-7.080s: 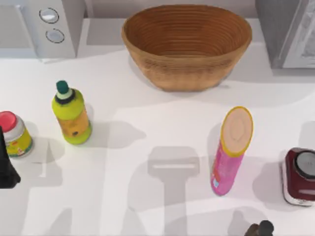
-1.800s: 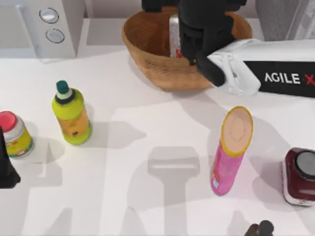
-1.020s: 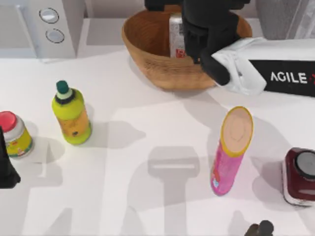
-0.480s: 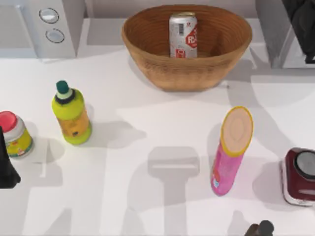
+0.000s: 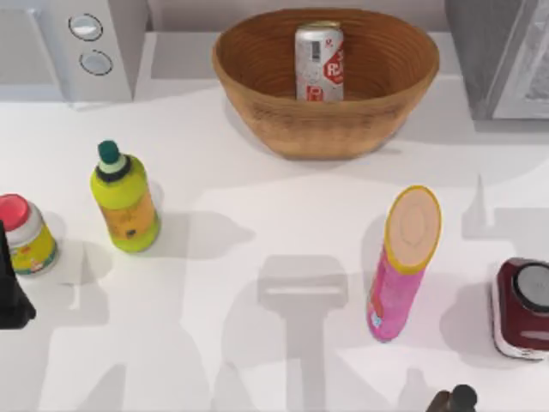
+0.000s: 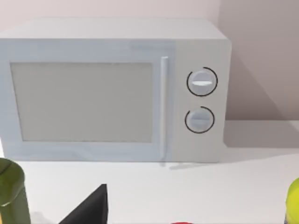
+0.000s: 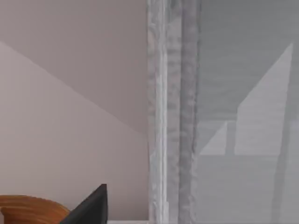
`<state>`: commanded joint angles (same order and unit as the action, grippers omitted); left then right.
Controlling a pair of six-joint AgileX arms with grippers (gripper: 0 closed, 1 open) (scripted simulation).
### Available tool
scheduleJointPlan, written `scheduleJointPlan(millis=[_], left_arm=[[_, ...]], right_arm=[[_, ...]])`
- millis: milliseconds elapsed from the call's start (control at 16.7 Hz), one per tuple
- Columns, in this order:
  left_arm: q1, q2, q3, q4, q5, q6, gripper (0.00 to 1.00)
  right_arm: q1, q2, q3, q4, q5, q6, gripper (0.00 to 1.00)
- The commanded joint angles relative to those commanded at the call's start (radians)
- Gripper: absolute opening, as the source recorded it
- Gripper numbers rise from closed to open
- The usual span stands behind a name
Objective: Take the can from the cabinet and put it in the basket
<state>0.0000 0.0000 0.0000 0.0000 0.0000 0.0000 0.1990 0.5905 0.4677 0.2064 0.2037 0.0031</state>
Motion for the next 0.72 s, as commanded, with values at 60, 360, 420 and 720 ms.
scheduleJointPlan(millis=[60,360,420,720], left_arm=[[0.0,0.0,0.0,0.0,0.0,0.0,1.0],[0.0,0.0,0.0,0.0,0.0,0.0,1.0],[0.0,0.0,0.0,0.0,0.0,0.0,1.0],[0.0,0.0,0.0,0.0,0.0,0.0,1.0]], right_arm=[[-0.03,-0.105,-0.072,-0.031,-0.031,0.0,1.0],[-0.155,-0.48,-0.369,-0.16,-0.158,-0.002,1.0],[-0.172,-0.524,-0.408,-0.178,-0.176,-0.003,1.0],[-0.199,-0.59,-0.468,-0.206,-0.204,-0.003,1.0]])
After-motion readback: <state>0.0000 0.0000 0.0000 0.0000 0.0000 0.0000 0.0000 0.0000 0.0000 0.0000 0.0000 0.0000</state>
